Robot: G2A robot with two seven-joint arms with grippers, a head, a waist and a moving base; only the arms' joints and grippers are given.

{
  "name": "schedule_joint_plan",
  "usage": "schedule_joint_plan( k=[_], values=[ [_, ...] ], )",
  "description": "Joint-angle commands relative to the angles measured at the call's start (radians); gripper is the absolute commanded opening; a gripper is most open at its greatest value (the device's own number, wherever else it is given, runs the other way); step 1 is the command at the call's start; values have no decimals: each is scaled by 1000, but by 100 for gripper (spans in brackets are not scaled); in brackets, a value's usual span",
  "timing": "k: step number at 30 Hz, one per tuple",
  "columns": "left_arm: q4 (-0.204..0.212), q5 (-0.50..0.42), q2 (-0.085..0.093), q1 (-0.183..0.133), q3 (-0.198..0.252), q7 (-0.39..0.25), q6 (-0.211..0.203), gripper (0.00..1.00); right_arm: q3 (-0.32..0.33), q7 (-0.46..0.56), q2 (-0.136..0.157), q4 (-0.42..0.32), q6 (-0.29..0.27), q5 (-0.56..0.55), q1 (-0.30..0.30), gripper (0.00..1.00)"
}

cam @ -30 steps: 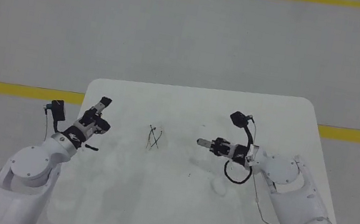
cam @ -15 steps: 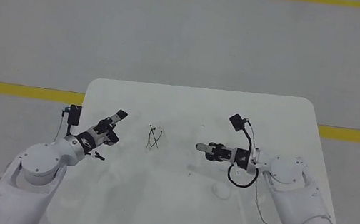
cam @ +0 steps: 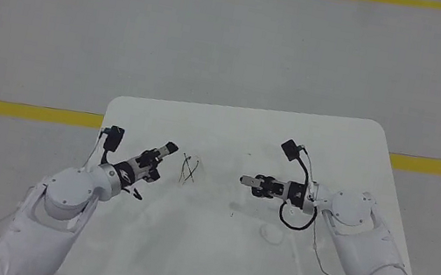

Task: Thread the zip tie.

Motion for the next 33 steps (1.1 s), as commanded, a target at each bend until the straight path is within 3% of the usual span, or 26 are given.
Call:
schedule_joint_plan(
  k=[1,12,17,20,25,27,33],
  values=[
    [22,2,-3,-31,28,22,-2,100,0,0,0,0,0,0,0,100],
    [24,13,-3,-36,38,23,-4,100,0,0,0,0,0,0,0,100],
    [82,50,-2,-103,88,-22,-2,100,0,0,0,0,0,0,0,100],
    [129,73,-6,-161,132,-35,-2,100,0,0,0,0,0,0,0,100],
    [203,181,-17,-247,207,-59,-2,100,0,0,0,0,0,0,0,100],
    [226,185,-25,-265,221,-61,-2,100,0,0,0,0,0,0,0,100],
    [226,185,-25,-265,221,-61,-2,100,0,0,0,0,0,0,0,100]
  ],
)
